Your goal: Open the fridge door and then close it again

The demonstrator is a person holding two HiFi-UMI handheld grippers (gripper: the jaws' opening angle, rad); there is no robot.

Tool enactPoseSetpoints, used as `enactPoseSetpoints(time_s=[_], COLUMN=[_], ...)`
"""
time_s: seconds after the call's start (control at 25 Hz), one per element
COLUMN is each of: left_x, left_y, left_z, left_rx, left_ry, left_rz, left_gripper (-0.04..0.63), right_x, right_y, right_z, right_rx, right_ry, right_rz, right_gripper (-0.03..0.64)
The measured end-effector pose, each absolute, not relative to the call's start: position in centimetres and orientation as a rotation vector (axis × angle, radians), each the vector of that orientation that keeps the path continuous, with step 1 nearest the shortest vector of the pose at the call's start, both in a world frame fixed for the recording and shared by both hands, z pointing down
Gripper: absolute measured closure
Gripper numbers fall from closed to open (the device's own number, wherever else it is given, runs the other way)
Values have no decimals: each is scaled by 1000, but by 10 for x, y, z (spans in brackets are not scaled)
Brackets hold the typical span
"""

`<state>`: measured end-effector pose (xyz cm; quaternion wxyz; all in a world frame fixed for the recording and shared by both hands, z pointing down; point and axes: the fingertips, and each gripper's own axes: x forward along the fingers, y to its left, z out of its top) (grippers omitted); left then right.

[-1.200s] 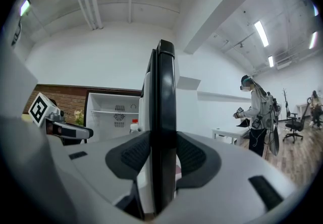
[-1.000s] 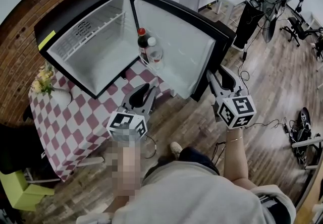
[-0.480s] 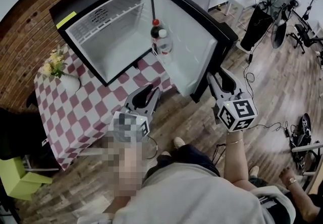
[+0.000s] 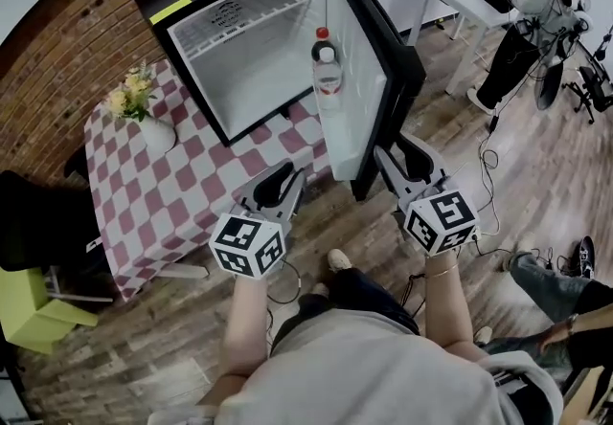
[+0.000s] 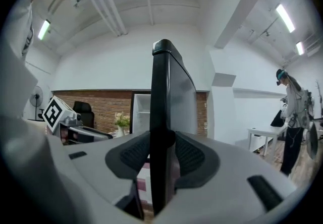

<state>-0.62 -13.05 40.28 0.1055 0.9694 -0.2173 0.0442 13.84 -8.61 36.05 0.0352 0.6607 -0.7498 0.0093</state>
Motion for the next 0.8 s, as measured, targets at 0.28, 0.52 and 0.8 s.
enactPoseSetpoints(time_s=[0.28, 0.52, 0.8], left_x=[-35, -60, -97], left_y=[-136, -142, -146], left_z=[403, 401, 399], left_rx=[2827, 2797, 2764], left_ry=[-757, -866, -999], left_rz=[107, 85, 72], left_gripper=[505, 505, 505], right_x=[89, 57, 25], right_y=[-108, -127, -152], right_z=[363, 363, 363], right_rx=[1807, 1672, 1600], right_ry=[-2456, -2536, -2668], right_rz=[-32, -64, -26], right_gripper=[454, 476, 505])
